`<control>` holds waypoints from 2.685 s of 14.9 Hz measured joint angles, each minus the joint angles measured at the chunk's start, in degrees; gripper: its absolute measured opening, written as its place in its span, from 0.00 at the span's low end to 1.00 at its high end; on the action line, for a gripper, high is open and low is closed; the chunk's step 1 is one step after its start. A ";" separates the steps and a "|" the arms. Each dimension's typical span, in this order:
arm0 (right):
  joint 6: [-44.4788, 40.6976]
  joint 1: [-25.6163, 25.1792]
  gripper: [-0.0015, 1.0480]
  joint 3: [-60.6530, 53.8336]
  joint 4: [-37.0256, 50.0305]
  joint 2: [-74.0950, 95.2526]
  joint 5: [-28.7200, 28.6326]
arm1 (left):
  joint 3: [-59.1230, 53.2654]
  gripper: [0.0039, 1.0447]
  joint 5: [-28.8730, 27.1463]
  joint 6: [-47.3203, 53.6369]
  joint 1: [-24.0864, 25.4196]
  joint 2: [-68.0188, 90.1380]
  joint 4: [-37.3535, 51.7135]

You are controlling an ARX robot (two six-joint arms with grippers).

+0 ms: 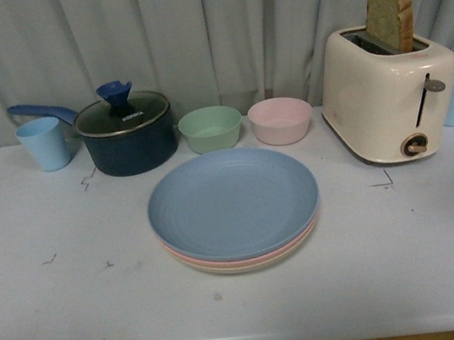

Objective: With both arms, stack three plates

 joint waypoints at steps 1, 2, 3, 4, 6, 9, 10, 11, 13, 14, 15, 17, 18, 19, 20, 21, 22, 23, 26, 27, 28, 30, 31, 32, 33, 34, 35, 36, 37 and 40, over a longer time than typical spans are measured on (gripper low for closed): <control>-2.71 -0.85 0.38 -4.92 0.09 -5.03 -0.72 | 0.00 0.94 0.02 0.00 0.00 0.00 -0.02; -3.91 -2.36 0.25 -9.84 2.08 -9.22 -2.75 | 0.00 0.94 0.00 0.00 0.00 0.00 -0.02; -4.33 -3.74 0.15 -13.22 3.32 -11.47 -3.76 | 0.00 0.94 -0.02 0.00 0.00 0.00 -0.02; -4.70 -4.66 0.03 -16.22 3.45 -13.16 -4.39 | 0.00 0.94 0.00 0.00 0.00 0.00 -0.02; -5.27 -6.01 0.02 -20.17 2.91 -16.72 -6.32 | 0.00 0.94 0.00 0.00 0.00 0.00 0.00; -5.29 -10.40 0.02 -24.06 1.27 -22.88 -10.12 | 0.00 0.94 0.02 0.00 0.00 0.00 -0.02; -5.29 -10.34 0.02 -25.03 0.31 -24.24 -10.12 | 0.00 0.94 0.02 0.00 0.00 0.00 0.00; -5.29 -10.34 0.02 -25.86 -0.48 -26.29 -10.12 | 0.00 0.94 0.00 0.00 0.00 0.00 0.00; -5.29 -10.34 0.02 -26.99 -2.40 -29.77 -10.12 | 0.00 0.94 0.02 0.00 0.00 0.00 -0.02; -5.29 -10.34 0.02 -27.82 -3.67 -31.43 -10.12 | 0.00 0.94 0.00 0.00 0.00 0.00 -0.02; -5.29 -10.34 0.02 -28.33 -5.16 -33.35 -10.12 | 0.00 0.94 0.00 0.00 0.00 0.00 -0.02; -5.29 -10.34 0.02 -29.05 -7.56 -37.00 -10.12 | 0.00 0.94 0.02 0.00 0.00 0.00 -0.02; -5.27 -10.34 0.02 -30.60 -4.96 -37.33 -10.12 | 0.00 0.94 0.02 0.00 0.00 0.00 -0.02; -5.29 -10.34 0.02 -30.69 -7.30 -38.34 -10.14 | 0.00 0.94 0.00 0.00 0.00 0.00 0.00; -5.31 -10.34 0.02 -30.69 -8.92 -40.33 -10.14 | 0.00 0.94 0.00 0.00 0.00 0.00 -0.02; -5.29 -10.34 0.02 -30.69 -10.25 -42.34 -10.14 | 0.00 0.94 0.00 0.00 0.00 0.00 0.00; -5.31 -10.34 0.02 -30.69 -11.89 -43.74 -10.14 | 0.00 0.94 0.00 0.00 0.00 0.00 0.00; -5.29 -10.34 0.02 -30.69 -13.22 -44.85 -10.14 | 0.00 0.94 0.00 0.00 0.00 0.00 -0.02; -5.29 -10.34 0.02 -30.69 -16.66 -48.54 -10.14 | 0.00 0.94 0.00 0.00 0.00 0.00 -0.02; -5.29 -10.34 0.02 -30.69 -17.68 -49.33 -10.14 | 0.00 0.94 0.00 0.00 0.00 0.00 -0.02; -5.29 -10.34 0.02 -30.69 -18.51 -50.14 -10.14 | 0.00 0.94 0.00 0.00 0.00 0.00 -0.02; -5.29 -10.34 0.02 -30.67 -27.96 -56.43 -10.29 | 0.00 0.94 0.00 0.00 0.00 0.00 -0.02; -5.33 -10.34 0.02 -30.67 -28.61 -60.63 -10.27 | 0.00 0.94 0.04 0.00 0.00 0.00 -0.04; -5.31 -10.34 0.02 -30.64 -29.22 -60.54 -10.27 | 0.00 0.94 0.02 0.00 0.00 0.00 0.04; -5.31 -10.34 0.02 -30.67 -29.57 -60.43 -10.25 | 0.00 0.94 0.00 0.00 0.00 0.00 0.00; -5.29 -10.34 0.02 -30.67 -29.20 -60.50 -10.27 | 0.00 0.94 -0.02 0.00 0.00 0.00 -0.02; -5.35 -10.34 0.03 -30.67 -29.33 -60.50 -10.27 | 0.00 0.94 -0.02 0.00 0.00 0.00 0.00; -5.33 -10.34 0.14 -30.67 -29.35 -60.50 -10.29 | 0.00 0.94 0.00 0.00 0.00 0.00 0.00; -5.33 -10.34 0.26 -30.67 -29.35 -60.52 -10.29 | 0.00 0.94 0.00 0.00 0.00 0.00 0.00; -5.33 -10.34 0.62 -30.67 -29.35 -60.50 -10.29 | 0.00 0.94 0.00 0.00 0.00 0.00 -0.02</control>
